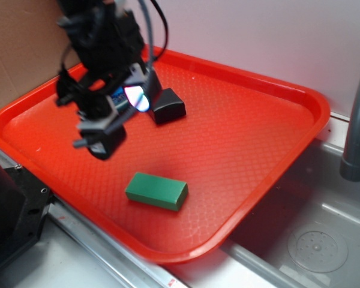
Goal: Grab the green block.
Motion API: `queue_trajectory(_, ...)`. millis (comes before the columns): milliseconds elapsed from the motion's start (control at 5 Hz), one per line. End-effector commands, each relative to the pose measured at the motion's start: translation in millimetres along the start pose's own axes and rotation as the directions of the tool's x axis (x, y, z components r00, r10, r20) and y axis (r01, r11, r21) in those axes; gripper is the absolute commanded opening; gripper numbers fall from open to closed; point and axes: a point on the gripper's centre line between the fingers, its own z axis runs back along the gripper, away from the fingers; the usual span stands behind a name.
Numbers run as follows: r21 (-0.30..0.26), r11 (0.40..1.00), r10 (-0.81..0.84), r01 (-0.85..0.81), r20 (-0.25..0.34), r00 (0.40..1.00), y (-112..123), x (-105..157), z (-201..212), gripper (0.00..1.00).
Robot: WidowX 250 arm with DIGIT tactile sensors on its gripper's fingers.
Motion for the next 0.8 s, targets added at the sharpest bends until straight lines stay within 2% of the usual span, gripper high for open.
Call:
queue_trajectory(0, 0.023, 0.998, -0.051, 0.053, -0.072, 0.996, -3, 3, -37, 1.0)
queue_trajectory(400, -0.012, 0.992, -0.125, 0.125, -0.096, 0.987, -22, -2, -68, 1.0)
queue_trajectory(600, -0.004, 0.995, -0.098, 0.098, -0.106, 0.99, -22, -4, -70, 1.0)
